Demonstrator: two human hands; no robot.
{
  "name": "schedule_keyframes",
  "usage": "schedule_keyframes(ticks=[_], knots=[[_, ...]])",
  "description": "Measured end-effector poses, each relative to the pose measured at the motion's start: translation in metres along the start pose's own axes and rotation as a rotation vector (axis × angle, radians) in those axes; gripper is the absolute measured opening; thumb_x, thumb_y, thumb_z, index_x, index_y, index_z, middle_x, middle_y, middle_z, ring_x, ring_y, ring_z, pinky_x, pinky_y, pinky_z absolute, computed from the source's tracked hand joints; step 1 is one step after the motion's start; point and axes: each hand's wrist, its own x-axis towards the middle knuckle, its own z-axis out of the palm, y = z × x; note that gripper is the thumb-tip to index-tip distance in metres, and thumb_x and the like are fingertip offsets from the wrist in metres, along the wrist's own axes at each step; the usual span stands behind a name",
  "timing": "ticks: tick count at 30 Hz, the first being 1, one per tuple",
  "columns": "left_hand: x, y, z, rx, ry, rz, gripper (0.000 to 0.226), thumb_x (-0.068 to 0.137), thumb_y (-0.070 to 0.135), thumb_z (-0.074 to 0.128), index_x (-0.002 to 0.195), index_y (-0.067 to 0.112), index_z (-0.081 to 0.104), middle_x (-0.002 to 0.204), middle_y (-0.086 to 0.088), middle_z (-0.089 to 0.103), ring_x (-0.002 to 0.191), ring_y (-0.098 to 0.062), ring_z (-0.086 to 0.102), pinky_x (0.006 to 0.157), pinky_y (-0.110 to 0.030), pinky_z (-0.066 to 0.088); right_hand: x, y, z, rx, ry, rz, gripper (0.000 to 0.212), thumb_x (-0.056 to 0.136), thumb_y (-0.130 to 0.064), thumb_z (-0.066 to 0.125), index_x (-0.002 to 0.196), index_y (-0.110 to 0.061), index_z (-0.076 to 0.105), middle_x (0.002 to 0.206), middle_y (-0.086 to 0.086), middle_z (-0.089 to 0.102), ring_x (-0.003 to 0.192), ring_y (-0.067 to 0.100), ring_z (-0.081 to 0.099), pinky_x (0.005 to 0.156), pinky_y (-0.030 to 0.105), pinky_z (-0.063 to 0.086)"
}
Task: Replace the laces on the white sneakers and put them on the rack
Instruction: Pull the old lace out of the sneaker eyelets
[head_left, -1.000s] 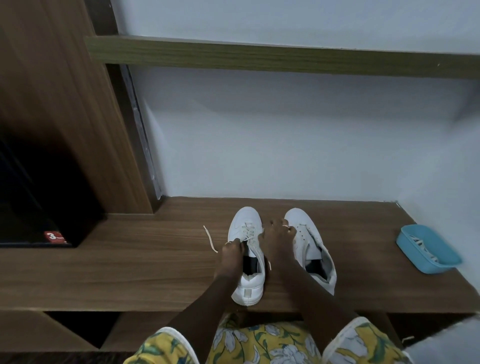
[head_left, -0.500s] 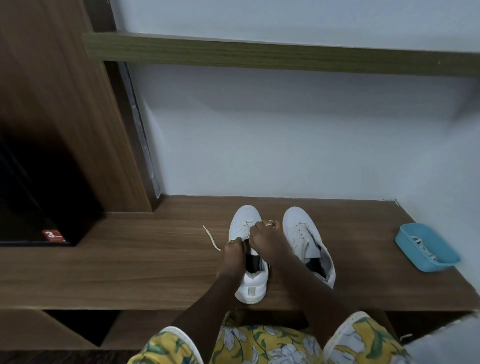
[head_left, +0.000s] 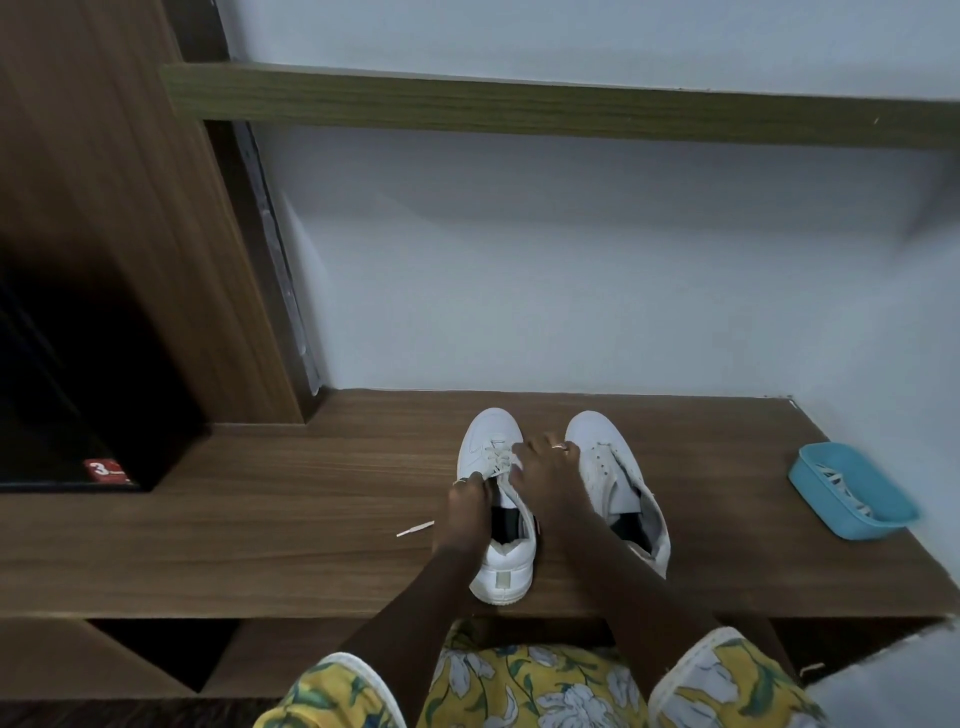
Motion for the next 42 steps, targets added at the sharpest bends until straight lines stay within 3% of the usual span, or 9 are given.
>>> schedule_keyframes(ticks=[4, 8, 13, 20, 24, 28, 33, 35, 42], knots=[[-0.001, 0.001, -0.002, -0.007, -0.015, 0.014, 0.022, 0.096, 0.004, 0.036, 0.103, 0.006, 0.057, 0.099, -0.012, 0.063, 0.089, -0.026, 0.061, 0.069, -0.029, 0.042, -0.001, -0.009, 0.005, -0.078, -0.011, -0.205, 0.012, 0.056, -0.022, 0.079, 0.063, -0.022, 0.069, 0.068, -0.004, 0.066, 0.071, 0.02, 0.065, 0.063, 0.039, 0.052], [-0.001, 0.001, -0.001, -0.031, -0.014, -0.001, 0.022, 0.096, 0.004, 0.036, 0.102, 0.006, 0.057, 0.097, -0.012, 0.063, 0.087, -0.026, 0.061, 0.068, -0.031, 0.043, 0.005, -0.009, 0.0, -0.123, -0.03, -0.235, 0.021, 0.045, -0.018, 0.083, 0.053, -0.02, 0.064, 0.053, -0.003, 0.059, 0.057, 0.019, 0.061, 0.055, 0.034, 0.048], [-0.001, 0.001, 0.0, -0.027, -0.02, 0.01, 0.023, 0.097, 0.005, 0.035, 0.105, 0.006, 0.057, 0.098, -0.013, 0.063, 0.087, -0.026, 0.061, 0.067, -0.029, 0.042, 0.002, -0.003, -0.001, -0.18, 0.036, -0.236, 0.02, 0.045, -0.016, 0.082, 0.053, -0.018, 0.064, 0.052, -0.002, 0.057, 0.051, 0.019, 0.057, 0.054, 0.028, 0.045], [0.001, 0.0, 0.001, -0.003, -0.008, 0.003, 0.022, 0.098, 0.007, 0.037, 0.104, 0.007, 0.058, 0.096, -0.012, 0.063, 0.086, -0.026, 0.061, 0.064, -0.029, 0.041, -0.005, 0.014, 0.002, -0.147, 0.066, 0.048, 0.021, 0.047, -0.013, 0.081, 0.06, -0.016, 0.066, 0.056, 0.0, 0.059, 0.054, 0.019, 0.059, 0.057, 0.031, 0.046], [0.0, -0.001, 0.002, -0.036, -0.008, -0.002, 0.022, 0.098, 0.007, 0.037, 0.105, 0.006, 0.058, 0.095, -0.013, 0.063, 0.083, -0.026, 0.061, 0.062, -0.028, 0.04, -0.009, 0.025, -0.006, -0.128, 0.14, 0.222, 0.008, 0.057, -0.007, 0.071, 0.056, -0.01, 0.065, 0.054, 0.004, 0.059, 0.051, 0.023, 0.06, 0.054, 0.031, 0.048], [0.0, -0.001, 0.001, -0.043, -0.008, -0.016, 0.022, 0.098, 0.008, 0.037, 0.106, 0.005, 0.058, 0.095, -0.013, 0.063, 0.084, -0.027, 0.062, 0.065, -0.033, 0.046, -0.008, 0.018, -0.012, 0.019, 0.019, 0.374, 0.023, 0.045, -0.006, 0.083, 0.05, -0.009, 0.06, 0.049, 0.007, 0.056, 0.047, 0.027, 0.058, 0.051, 0.031, 0.048], [-0.002, -0.001, 0.001, -0.05, -0.013, -0.021, 0.021, 0.098, 0.007, 0.037, 0.106, 0.006, 0.057, 0.096, -0.013, 0.063, 0.084, -0.026, 0.061, 0.065, -0.031, 0.044, -0.009, 0.004, 0.003, 0.032, -0.048, 0.085, 0.027, 0.045, -0.011, 0.08, 0.07, -0.015, 0.071, 0.065, 0.003, 0.064, 0.061, 0.024, 0.065, 0.053, 0.031, 0.049], [-0.002, -0.001, 0.0, -0.044, -0.018, -0.02, 0.021, 0.098, 0.007, 0.037, 0.105, 0.006, 0.057, 0.096, -0.013, 0.063, 0.084, -0.026, 0.061, 0.066, -0.031, 0.044, -0.008, -0.001, 0.006, -0.007, -0.06, -0.051, 0.027, 0.045, -0.018, 0.085, 0.068, -0.023, 0.072, 0.064, -0.004, 0.066, 0.063, 0.019, 0.065, 0.055, 0.029, 0.049], [-0.002, -0.002, 0.0, -0.044, -0.024, -0.02, 0.022, 0.098, 0.009, 0.037, 0.103, 0.008, 0.058, 0.096, -0.011, 0.064, 0.084, -0.025, 0.061, 0.071, -0.035, 0.051, -0.006, -0.005, -0.015, 0.027, -0.035, -0.013, 0.025, 0.037, -0.017, 0.088, 0.047, -0.023, 0.066, 0.045, -0.003, 0.053, 0.044, 0.016, 0.054, 0.049, 0.025, 0.043]])
